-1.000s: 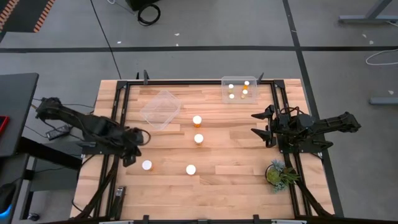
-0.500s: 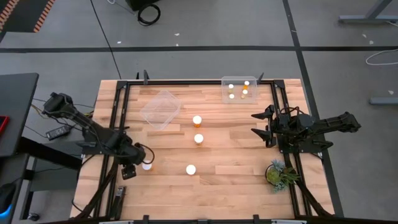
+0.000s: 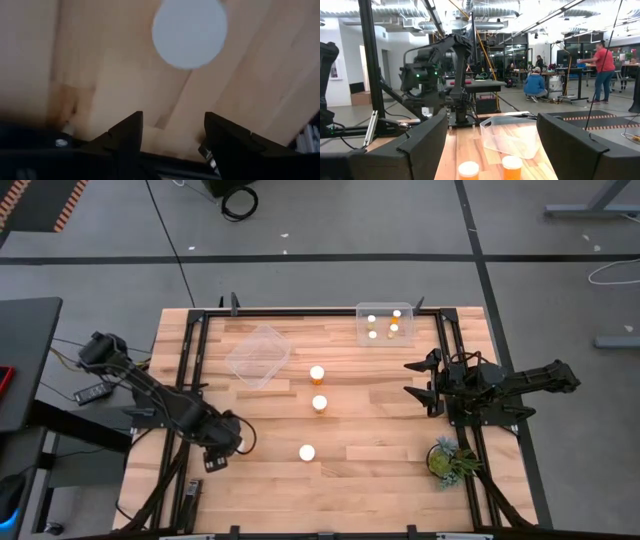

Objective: Pick and place medicine bottles into bin by pill shape (circle, oval)
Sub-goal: Put the orange pill bottle into the left transparent bin

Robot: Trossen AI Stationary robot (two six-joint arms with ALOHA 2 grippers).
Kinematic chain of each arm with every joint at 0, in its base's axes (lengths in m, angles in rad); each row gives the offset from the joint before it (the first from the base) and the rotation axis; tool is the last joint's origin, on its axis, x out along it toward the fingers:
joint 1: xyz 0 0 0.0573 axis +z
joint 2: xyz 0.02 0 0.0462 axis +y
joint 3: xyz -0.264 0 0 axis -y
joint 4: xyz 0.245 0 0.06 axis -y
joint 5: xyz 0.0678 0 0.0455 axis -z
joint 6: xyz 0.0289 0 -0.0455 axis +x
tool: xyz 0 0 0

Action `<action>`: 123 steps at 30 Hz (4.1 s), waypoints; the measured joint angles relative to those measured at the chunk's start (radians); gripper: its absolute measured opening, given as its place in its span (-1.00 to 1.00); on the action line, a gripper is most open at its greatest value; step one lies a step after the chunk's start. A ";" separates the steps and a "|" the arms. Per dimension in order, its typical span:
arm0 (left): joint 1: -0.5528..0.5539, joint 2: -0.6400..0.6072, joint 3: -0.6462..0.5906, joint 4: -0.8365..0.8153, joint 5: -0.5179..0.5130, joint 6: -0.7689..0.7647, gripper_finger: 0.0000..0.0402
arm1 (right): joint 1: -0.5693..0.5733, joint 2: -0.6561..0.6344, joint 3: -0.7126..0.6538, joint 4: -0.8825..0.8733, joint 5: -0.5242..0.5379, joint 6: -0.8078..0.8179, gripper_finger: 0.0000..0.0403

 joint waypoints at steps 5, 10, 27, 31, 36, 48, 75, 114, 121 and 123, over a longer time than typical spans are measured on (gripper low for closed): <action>0.000 0.055 0.055 -0.030 -0.059 0.002 0.11 | 0.000 0.000 0.000 0.000 0.000 0.000 0.56; 0.000 0.110 0.058 -0.055 -0.063 0.002 0.11 | 0.000 0.000 0.000 0.000 0.000 0.000 0.56; 0.031 0.187 0.058 0.048 -0.059 0.013 0.61 | 0.000 0.000 0.000 0.000 0.000 0.000 0.56; 0.031 0.187 0.058 0.056 -0.094 0.028 0.72 | 0.000 0.000 0.000 0.000 0.000 0.000 0.56; 0.031 0.187 0.058 0.056 -0.113 0.028 0.75 | 0.000 0.000 0.000 0.000 0.000 0.000 0.56; 0.031 0.187 0.058 0.065 -0.133 0.000 0.76 | 0.000 0.000 0.000 0.000 0.000 0.000 0.56; 0.029 0.187 0.057 0.117 -0.216 0.036 0.59 | 0.000 0.000 0.000 0.000 0.000 0.000 0.56; 0.457 0.187 0.233 0.011 -0.120 0.614 0.13 | 0.000 0.000 0.000 0.000 0.000 0.000 0.56; 0.546 0.187 0.233 0.037 -0.109 0.710 0.08 | 0.000 0.000 0.000 0.000 0.000 0.000 0.56; 0.569 0.187 0.233 0.058 -0.105 0.737 0.08 | 0.000 0.000 0.000 0.000 0.000 0.000 0.56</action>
